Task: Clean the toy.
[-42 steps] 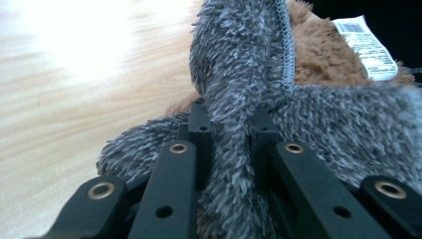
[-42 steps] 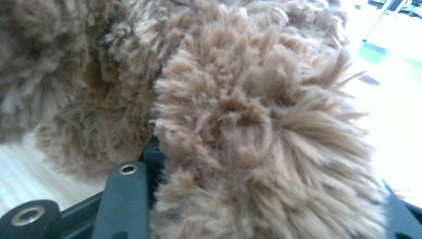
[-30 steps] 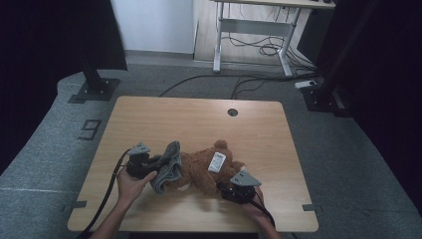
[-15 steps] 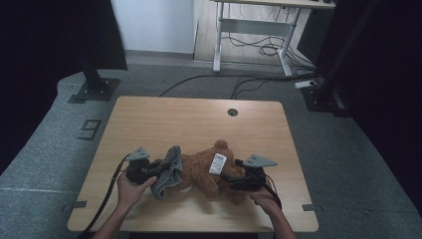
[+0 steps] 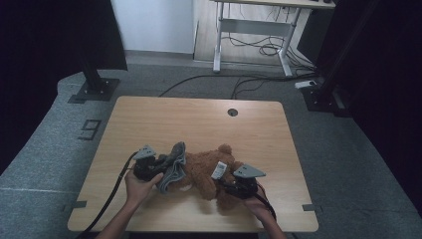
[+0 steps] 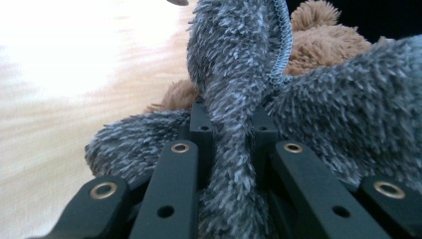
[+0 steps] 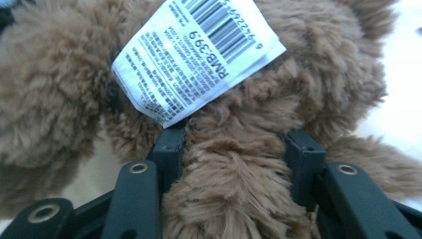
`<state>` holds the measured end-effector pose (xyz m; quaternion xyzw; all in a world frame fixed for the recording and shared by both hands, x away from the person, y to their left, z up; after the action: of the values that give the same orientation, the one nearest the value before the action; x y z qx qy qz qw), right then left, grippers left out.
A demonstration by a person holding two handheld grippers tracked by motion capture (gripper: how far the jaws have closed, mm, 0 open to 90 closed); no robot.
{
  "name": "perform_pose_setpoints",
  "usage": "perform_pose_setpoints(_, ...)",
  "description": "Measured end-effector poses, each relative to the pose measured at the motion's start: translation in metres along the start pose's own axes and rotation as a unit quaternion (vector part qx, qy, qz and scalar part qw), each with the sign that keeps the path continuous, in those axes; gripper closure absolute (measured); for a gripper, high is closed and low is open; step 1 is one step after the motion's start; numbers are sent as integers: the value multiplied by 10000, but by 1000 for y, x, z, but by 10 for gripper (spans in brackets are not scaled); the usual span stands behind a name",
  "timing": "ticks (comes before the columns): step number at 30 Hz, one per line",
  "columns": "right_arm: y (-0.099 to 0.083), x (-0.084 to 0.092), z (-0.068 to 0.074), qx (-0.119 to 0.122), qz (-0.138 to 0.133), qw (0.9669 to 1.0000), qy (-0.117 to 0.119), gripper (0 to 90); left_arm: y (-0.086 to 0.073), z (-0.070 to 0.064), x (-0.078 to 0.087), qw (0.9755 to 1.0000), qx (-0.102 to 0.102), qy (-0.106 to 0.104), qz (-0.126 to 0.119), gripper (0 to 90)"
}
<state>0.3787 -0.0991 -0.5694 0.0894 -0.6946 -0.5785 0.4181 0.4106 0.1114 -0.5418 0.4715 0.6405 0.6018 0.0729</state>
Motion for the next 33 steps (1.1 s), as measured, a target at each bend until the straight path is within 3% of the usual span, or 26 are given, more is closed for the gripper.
perform_pose_setpoints(4,5,-2,-19,-3,-179,9986,-497,540,8,4,-15,10000,19,2,-42,788)
perform_pose_setpoints(7,7,-4,-31,-94,-238,9976,-645,541,16,6,-25,10000,-20,1,9,787)
perform_pose_setpoints(11,5,-2,-30,-52,-262,9981,-560,550,16,9,-12,9999,-122,-27,61,784)
perform_pose_setpoints(14,2,0,-28,-79,-261,9980,-571,547,12,14,-1,9998,-165,110,103,782)
perform_pose_setpoints(17,-1,2,-26,-84,-266,9979,-581,546,-7,25,13,9996,92,116,233,782)
perform_pose_setpoints(20,-3,5,-23,-58,-280,9985,-470,546,-27,36,11,9978,290,211,563,781)
perform_pose_setpoints(25,-7,7,-22,-109,-323,9988,-363,522,-37,40,-4,9960,383,144,794,780)
perform_pose_setpoints(29,-9,11,-20,-116,-372,9989,-242,495,-36,43,0,9960,505,95,732,776)
perform_pose_setpoints(30,-10,15,-17,-168,-385,9991,-55,459,-31,44,8,9963,517,110,677,775)
perform_pose_setpoints(33,-11,20,-12,-43,-381,9993,43,442,-12,37,24,9983,458,51,355,774)
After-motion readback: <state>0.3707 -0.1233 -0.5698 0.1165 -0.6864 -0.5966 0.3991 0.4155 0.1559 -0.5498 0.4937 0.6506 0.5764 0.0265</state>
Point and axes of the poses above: each handheld gripper's, and its own axes: x roughly backward along the jaws, y roughly out of its top, z roughly to its left, the point moved 10 cm from there along -x, roughly forward along the jaws, and after that the axes turned 1 degree about x, right-handed, at the moved point
